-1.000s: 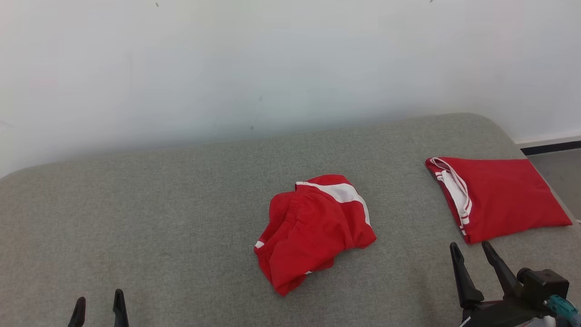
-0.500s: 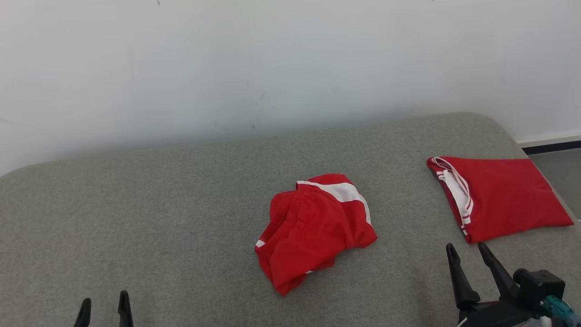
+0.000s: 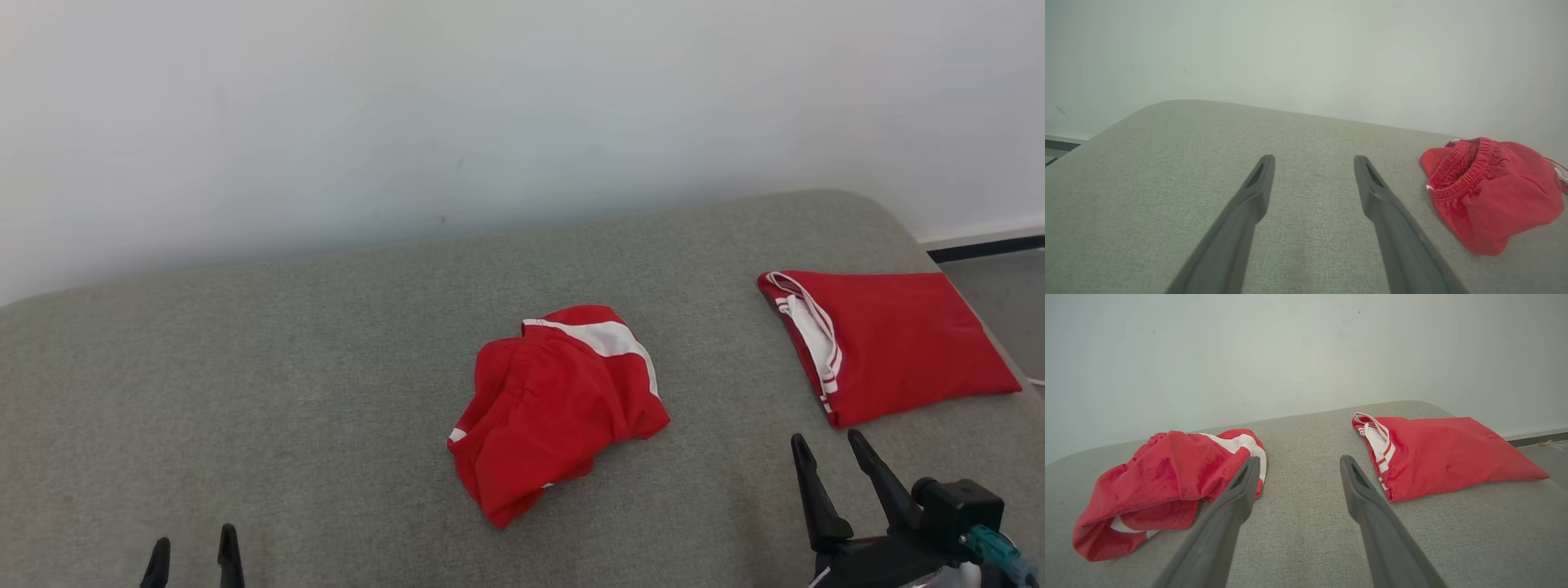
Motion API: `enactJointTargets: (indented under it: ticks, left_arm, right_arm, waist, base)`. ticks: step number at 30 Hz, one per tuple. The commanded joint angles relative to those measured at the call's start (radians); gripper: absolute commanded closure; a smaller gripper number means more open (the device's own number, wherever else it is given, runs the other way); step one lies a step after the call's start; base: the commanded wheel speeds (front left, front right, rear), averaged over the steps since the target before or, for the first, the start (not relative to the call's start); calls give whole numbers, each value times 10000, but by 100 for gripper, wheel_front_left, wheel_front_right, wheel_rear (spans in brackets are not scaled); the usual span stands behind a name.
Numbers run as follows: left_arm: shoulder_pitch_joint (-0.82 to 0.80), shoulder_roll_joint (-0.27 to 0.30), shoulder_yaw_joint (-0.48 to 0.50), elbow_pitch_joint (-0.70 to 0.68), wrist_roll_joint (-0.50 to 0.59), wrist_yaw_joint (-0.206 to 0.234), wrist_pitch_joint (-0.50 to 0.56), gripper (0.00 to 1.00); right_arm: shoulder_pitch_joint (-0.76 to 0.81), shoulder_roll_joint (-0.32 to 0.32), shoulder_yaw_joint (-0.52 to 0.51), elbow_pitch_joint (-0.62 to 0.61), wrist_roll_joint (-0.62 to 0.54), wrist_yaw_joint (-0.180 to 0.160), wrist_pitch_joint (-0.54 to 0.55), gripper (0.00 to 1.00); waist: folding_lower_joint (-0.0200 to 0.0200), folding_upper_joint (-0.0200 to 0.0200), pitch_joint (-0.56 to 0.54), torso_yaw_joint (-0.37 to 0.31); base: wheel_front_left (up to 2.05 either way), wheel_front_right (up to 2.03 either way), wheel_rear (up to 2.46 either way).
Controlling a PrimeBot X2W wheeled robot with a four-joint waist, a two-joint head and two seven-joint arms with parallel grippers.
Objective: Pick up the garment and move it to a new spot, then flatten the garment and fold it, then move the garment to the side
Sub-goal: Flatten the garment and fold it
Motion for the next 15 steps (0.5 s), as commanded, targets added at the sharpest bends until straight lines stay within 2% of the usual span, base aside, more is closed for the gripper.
enactJointTargets:
  ticks: [1, 6, 15]
  left_arm:
    - [-271, 12, 5, 92, -9, 6, 81, 0]
    - [-1273, 238, -191, 470, -311, -166, 1186, 0]
    - [-4688, 144, -711, 1636, -966, 176, 4737, 0]
  right_arm:
    - [-110, 9, 76, -17, 83, -29, -9, 0]
    - [-298, -13, 266, -74, 135, -29, 3, 0]
    - [-632, 26, 692, -117, 129, -30, 41, 0]
  waist:
    - [0, 0, 101, -120]
    - [0, 0, 344, -456]
    - [0, 0, 981, -1447]
  base:
    - [0, 0, 0]
    - [0, 0, 0]
    - [0, 0, 0]
